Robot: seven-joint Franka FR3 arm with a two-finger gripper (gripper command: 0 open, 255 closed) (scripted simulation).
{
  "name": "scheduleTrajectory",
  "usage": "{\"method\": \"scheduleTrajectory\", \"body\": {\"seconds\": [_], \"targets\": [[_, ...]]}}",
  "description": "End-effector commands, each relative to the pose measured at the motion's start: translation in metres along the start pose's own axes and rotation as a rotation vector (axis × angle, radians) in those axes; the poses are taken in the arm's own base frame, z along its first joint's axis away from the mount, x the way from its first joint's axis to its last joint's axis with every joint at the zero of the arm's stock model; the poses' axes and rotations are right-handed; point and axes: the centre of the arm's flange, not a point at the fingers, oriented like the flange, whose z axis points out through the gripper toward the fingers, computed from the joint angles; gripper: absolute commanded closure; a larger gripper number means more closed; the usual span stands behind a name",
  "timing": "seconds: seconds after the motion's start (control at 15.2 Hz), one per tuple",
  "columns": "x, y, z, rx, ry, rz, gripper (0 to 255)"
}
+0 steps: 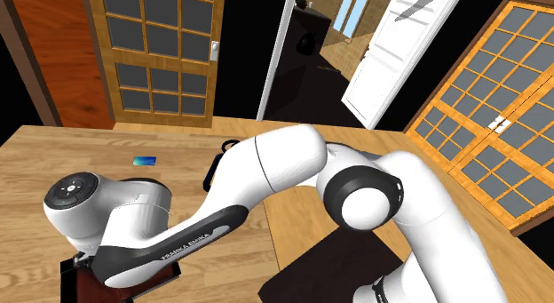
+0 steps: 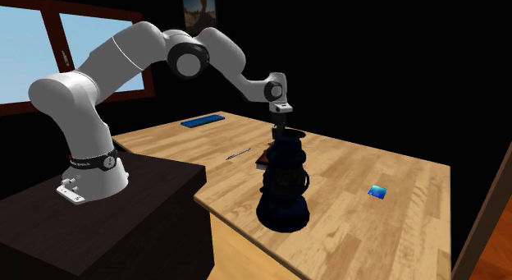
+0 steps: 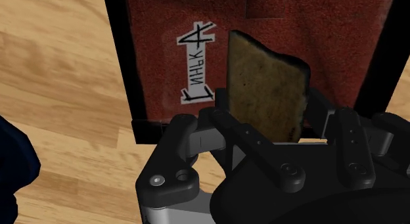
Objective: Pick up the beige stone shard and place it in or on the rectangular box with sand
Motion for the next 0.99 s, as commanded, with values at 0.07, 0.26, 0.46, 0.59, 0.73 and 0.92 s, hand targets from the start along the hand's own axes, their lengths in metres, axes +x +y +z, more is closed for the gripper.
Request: {"method": "scheduleTrajectory", "body": {"seconds": [0.07, 0.26, 0.46, 0.59, 0.73, 0.92], "targets": [[0.0, -0.001, 0.017, 0.0, 0.0, 0.0, 255], [-0.001, -0.002, 0.032, 0.0, 0.0, 0.0, 255], [-0.001, -0.002, 0.032, 0.0, 0.0, 0.0, 255], [-0.001, -0.002, 0.032, 0.0, 0.0, 0.0, 255], [-0.001, -0.002, 0.032, 0.0, 0.0, 0.0, 255], [-0.001, -0.002, 0.032, 0.0, 0.0, 0.0, 0]]}}
